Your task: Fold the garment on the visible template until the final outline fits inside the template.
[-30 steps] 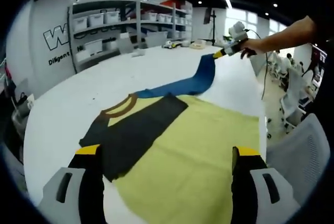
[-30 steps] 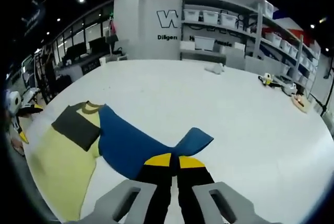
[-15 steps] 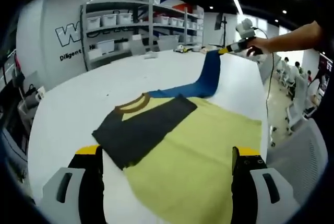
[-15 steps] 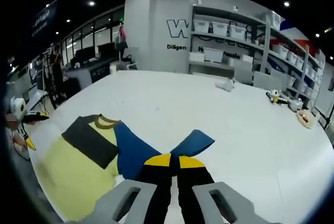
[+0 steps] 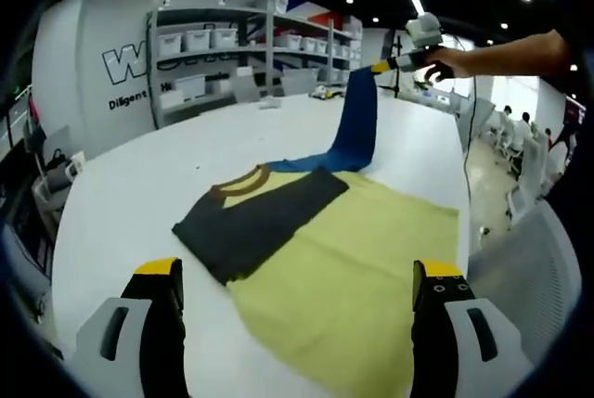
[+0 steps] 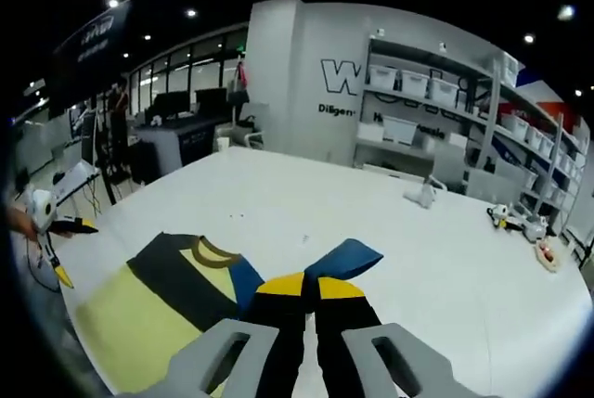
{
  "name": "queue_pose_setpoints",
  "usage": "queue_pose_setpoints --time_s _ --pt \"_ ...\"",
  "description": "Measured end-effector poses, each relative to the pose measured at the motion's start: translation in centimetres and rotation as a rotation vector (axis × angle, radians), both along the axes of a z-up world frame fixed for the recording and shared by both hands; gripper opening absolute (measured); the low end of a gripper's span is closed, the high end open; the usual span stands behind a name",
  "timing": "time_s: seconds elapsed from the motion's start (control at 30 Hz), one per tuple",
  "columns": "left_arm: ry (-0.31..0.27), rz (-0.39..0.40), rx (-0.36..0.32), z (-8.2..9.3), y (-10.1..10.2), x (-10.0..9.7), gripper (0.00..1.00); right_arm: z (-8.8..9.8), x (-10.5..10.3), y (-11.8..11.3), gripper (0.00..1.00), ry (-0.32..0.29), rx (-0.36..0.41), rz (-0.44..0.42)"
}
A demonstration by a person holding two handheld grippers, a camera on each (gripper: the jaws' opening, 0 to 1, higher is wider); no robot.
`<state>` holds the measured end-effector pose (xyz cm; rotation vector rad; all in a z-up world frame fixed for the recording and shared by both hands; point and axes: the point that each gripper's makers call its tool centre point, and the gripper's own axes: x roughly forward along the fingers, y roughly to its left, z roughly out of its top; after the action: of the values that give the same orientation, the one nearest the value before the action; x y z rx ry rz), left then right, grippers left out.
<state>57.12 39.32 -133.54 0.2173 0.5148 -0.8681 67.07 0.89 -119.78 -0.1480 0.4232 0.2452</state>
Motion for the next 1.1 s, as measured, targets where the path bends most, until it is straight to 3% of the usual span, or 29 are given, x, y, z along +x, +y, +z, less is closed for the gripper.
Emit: queue_pose_setpoints --time_s 0.2,0.43,0.77,1.1 --pt "0.003 0.01 0.0 -0.2 1.3 -0.4 0.99 2.9 1.5 3.6 0.0 -0.043 0.033 0.045" --pt "0.004 0.021 -0.008 -0.3 2.3 -1.1 0.99 4.1 2.6 8.1 0.0 -0.06 0.052 0.105" --pt "0.008 0.037 -0.012 -0.4 3.5 -2.1 0.99 3.6 3.2 13.9 0.0 -0.039 0.073 0.179" --pt "0.003 0.061 -0.032 -0.2 4.9 -2.8 0.99 1.4 3.6 18.4 0.0 0.007 0.073 0.238"
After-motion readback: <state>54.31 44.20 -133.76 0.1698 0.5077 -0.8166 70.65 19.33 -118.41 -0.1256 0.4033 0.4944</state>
